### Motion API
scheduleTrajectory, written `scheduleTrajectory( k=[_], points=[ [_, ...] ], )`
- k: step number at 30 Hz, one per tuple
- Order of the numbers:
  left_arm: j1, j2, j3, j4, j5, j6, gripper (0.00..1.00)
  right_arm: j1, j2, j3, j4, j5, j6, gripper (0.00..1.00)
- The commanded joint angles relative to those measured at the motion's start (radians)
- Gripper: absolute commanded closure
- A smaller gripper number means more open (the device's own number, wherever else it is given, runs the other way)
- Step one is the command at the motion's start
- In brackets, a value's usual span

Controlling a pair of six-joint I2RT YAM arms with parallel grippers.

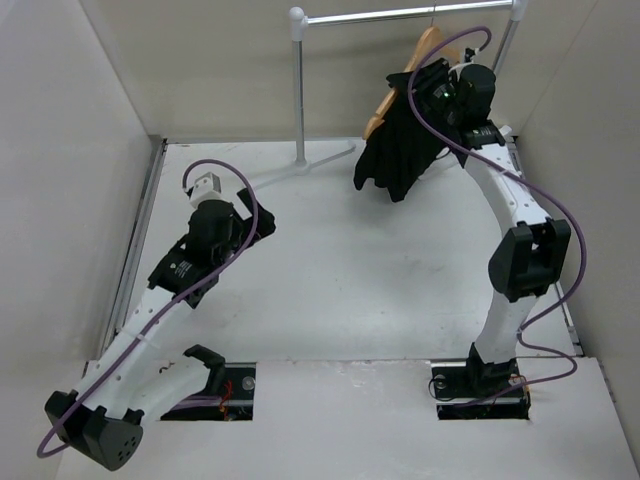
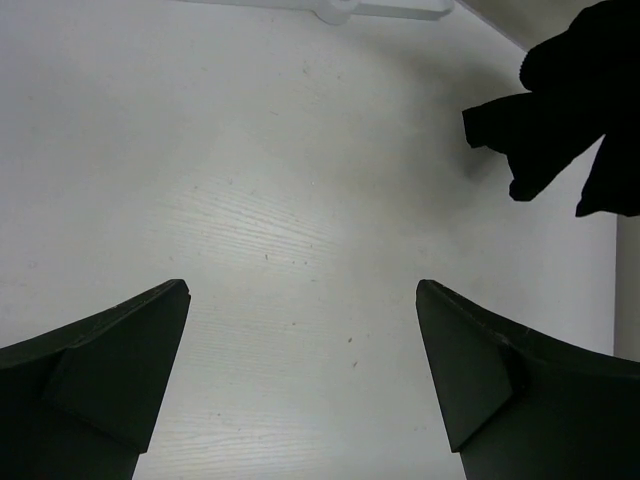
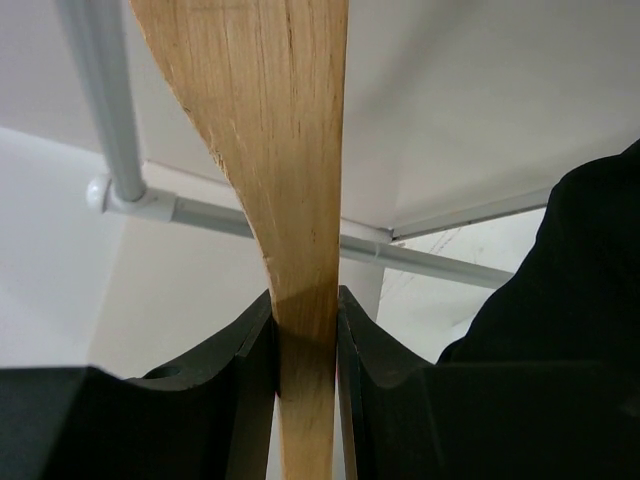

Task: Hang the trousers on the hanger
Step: Place the hanger at the clothesline.

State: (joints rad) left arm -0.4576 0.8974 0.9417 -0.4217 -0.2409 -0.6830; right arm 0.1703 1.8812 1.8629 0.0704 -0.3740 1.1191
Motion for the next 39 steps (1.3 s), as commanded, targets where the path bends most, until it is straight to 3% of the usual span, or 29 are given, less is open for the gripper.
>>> scheduleTrajectory(
  k=[1,8,11,19,28,30,35,39],
  points=[
    [0.007,-0.014,-0.030,0.057,0.028,-0.027,0.00,-0.008,-0.002,0.111,0.118,-0.011,0.007,0.91],
    [0.009,-0.009,-0.069,0.066,0.035,-0.055,0.00,-0.015,0.027,0.084,0.114,-0.013,0.011,0.91],
    [0.010,-0.006,-0.070,0.066,0.037,-0.059,0.00,-0.012,0.029,0.055,0.114,-0.002,0.008,0.85],
    [0.010,-0.003,-0.084,0.064,0.037,-0.084,0.00,-0.022,0.016,0.001,0.100,0.021,-0.007,0.39],
    [0.030,0.006,-0.064,0.057,0.037,-0.084,0.00,-0.028,-0.066,-0.070,0.034,0.070,-0.099,0.22],
    [0.041,0.017,-0.054,0.052,0.037,-0.082,0.00,-0.035,-0.111,-0.117,0.025,0.086,-0.122,0.00],
    [0.060,0.081,-0.021,0.035,0.048,-0.079,0.00,-0.062,-0.243,-0.263,0.022,0.090,-0.174,0.00],
    [0.052,0.149,0.000,0.017,0.058,-0.075,0.00,-0.094,-0.402,-0.469,0.005,0.104,-0.232,0.00]
  ],
)
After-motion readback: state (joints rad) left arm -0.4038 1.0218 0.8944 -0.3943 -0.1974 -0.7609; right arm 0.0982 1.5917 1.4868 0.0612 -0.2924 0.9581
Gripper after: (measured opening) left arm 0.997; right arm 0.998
